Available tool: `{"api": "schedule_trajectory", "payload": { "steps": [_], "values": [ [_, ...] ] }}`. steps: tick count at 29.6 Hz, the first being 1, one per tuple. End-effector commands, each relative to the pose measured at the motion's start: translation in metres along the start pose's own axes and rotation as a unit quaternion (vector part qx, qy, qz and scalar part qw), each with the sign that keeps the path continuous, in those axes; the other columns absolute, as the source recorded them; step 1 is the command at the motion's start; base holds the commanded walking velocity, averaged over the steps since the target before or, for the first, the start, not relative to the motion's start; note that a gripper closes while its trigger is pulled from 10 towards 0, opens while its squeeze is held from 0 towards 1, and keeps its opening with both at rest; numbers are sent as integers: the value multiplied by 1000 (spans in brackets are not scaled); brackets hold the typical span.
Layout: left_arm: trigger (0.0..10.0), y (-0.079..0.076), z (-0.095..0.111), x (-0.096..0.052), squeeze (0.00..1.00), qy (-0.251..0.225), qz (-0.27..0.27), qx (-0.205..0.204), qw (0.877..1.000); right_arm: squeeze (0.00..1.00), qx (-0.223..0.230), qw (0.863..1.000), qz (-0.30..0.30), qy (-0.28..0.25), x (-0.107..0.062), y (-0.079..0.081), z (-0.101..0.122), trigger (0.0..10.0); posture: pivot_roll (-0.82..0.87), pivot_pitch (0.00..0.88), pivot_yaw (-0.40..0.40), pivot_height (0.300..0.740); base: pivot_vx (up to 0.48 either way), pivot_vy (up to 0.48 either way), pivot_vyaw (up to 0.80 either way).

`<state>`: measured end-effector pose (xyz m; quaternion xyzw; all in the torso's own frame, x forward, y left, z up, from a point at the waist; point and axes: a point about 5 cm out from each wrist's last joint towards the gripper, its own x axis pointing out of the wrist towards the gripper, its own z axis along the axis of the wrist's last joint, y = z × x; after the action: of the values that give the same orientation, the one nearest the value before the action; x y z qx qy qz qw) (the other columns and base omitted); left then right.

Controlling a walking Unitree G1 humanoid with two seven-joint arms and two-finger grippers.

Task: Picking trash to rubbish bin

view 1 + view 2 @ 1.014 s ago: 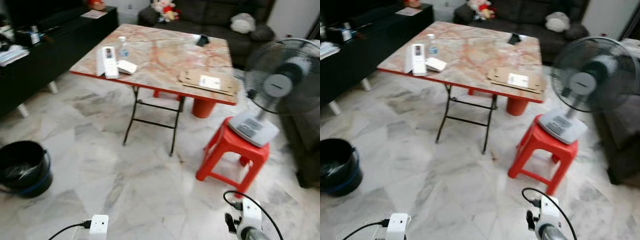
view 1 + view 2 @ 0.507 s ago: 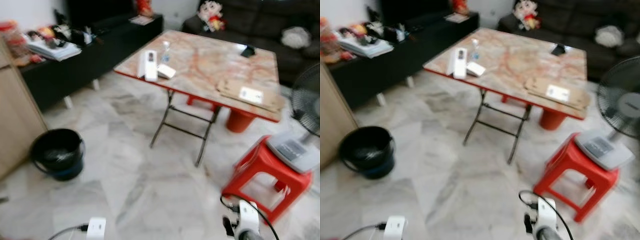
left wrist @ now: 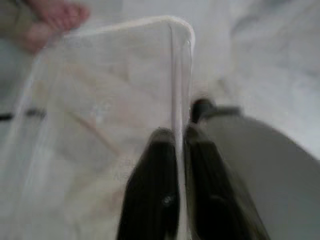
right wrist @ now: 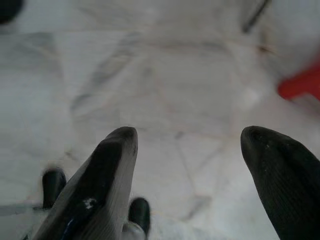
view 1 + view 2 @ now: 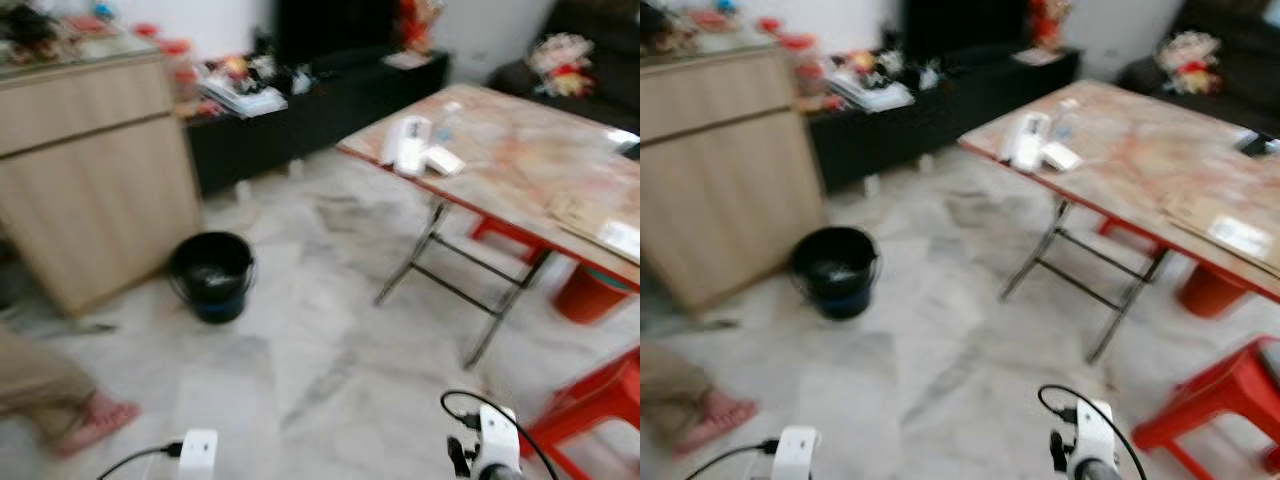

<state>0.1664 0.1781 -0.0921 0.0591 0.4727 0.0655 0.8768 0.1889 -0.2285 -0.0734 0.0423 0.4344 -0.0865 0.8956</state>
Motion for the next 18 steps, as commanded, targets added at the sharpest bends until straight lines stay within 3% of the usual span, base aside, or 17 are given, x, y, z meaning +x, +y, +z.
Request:
{"api": "schedule_trajectory", "payload": {
  "steps": [1,4,10,18],
  "values": [
    [10000,1,0,0,0,6,3,13,1000,0,0,1000,-2,-5,0,-2,4,10000,-96,4,-124,740,0,0,800],
    [10000,2,-1,0,0,8,4,14,1000,0,1,1000,-2,-5,0,-2,4,10000,-97,5,-125,740,0,0,796],
    [10000,3,-2,0,0,12,10,14,1000,0,20,1000,5,-14,1,1,8,10000,-107,13,-127,740,0,0,0],
    [10000,2,0,0,0,10,13,14,1000,0,21,1000,9,-16,1,2,9,10000,-109,17,-129,740,281,0,0]
  ]
}}
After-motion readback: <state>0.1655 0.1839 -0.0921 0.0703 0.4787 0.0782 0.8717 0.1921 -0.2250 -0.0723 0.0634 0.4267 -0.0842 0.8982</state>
